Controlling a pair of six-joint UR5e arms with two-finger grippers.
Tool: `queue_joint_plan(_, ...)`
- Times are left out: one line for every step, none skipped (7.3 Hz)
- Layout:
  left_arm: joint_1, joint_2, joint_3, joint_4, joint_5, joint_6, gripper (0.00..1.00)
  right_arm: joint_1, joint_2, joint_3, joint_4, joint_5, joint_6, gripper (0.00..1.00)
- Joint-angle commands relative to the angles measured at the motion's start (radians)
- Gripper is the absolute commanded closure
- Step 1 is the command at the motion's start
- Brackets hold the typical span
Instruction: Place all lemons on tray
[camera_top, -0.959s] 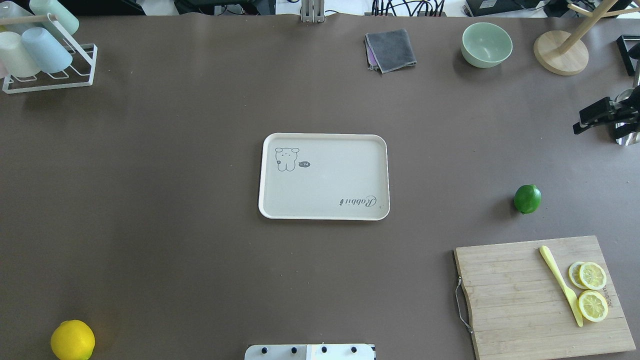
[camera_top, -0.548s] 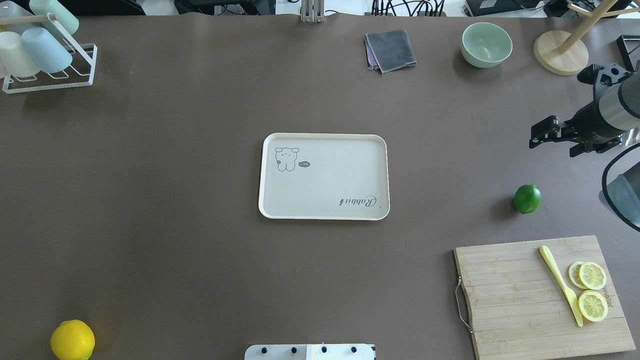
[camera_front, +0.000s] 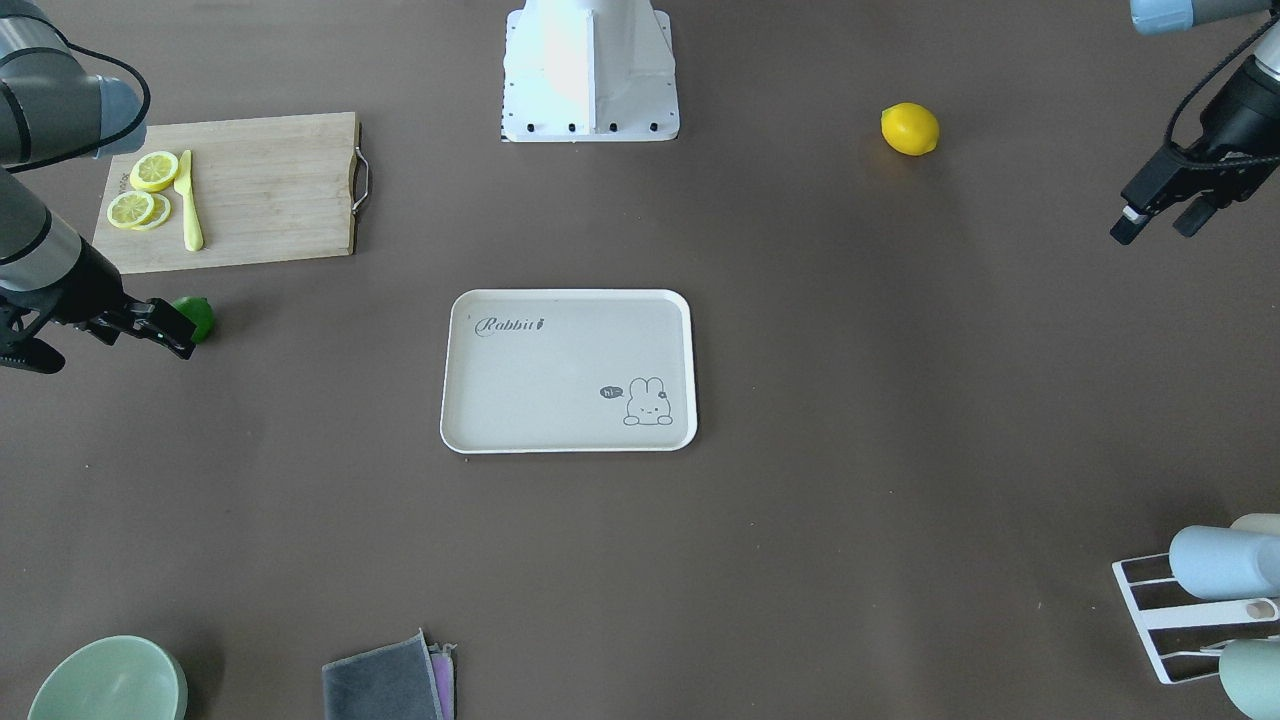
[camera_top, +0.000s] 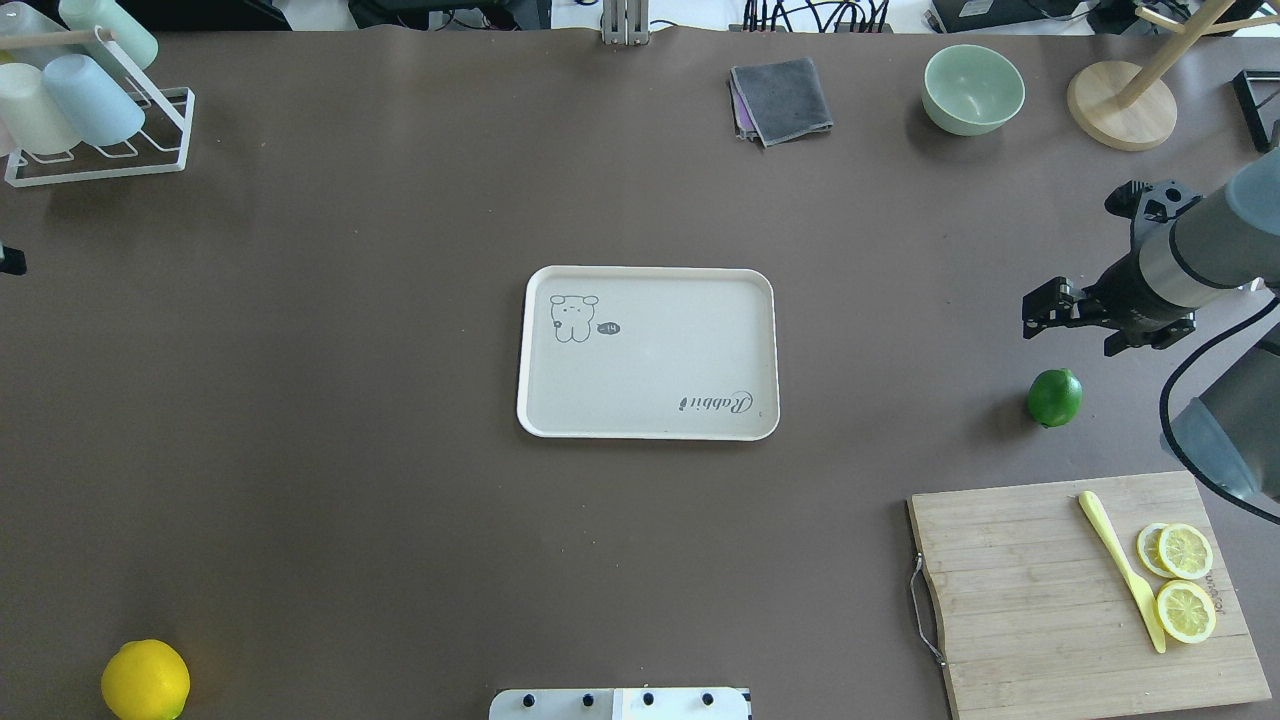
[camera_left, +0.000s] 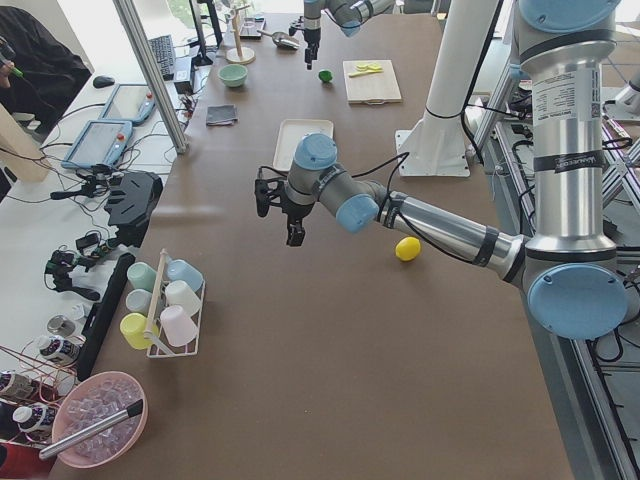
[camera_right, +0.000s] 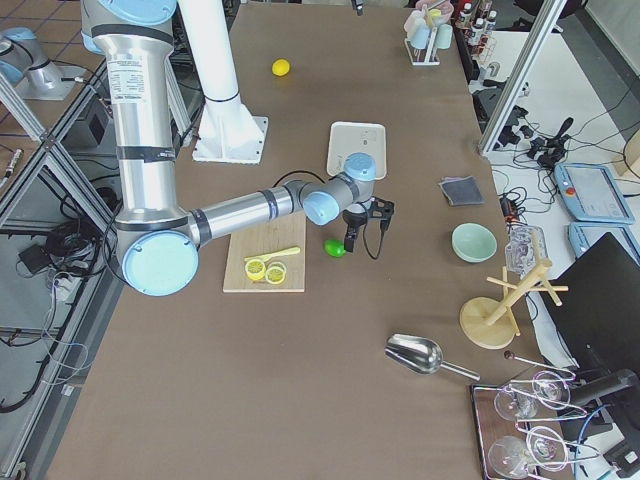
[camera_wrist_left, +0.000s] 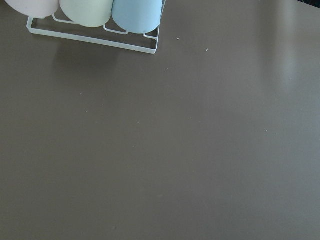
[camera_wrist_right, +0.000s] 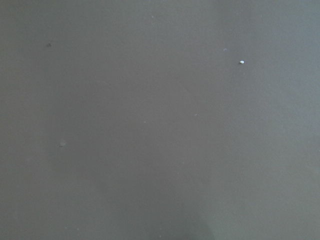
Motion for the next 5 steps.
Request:
queue_joint_plan(0.022,0.028,-0.031,0.001,0.018,-0.019,0.01,-0.032,-0.025,0.001,0.0,-0.015,0.0,0.0)
queue_joint_plan(0.022,0.028,-0.031,0.001,0.018,-0.019,0.02,-0.046,-0.037,0.003,0.002,-0.016,-0.003,0.0)
queue_joint_plan(0.028,0.031,-0.034,-0.001,0.018,-0.018,0.02,-0.054,-0.039,0.003,0.002,-0.015,0.0,0.0)
queue_joint_plan(0.061,0.057,-0.048,-0.001,0.018,-0.018,0.02,-0.062,-0.039,0.001,0.0,-0.018,0.0,0.0)
queue_joint_plan(0.069,0.063,-0.057,-0.001,0.017,-0.018,0.02,-0.063,-0.04,0.0,0.0,-0.016,0.001,0.0)
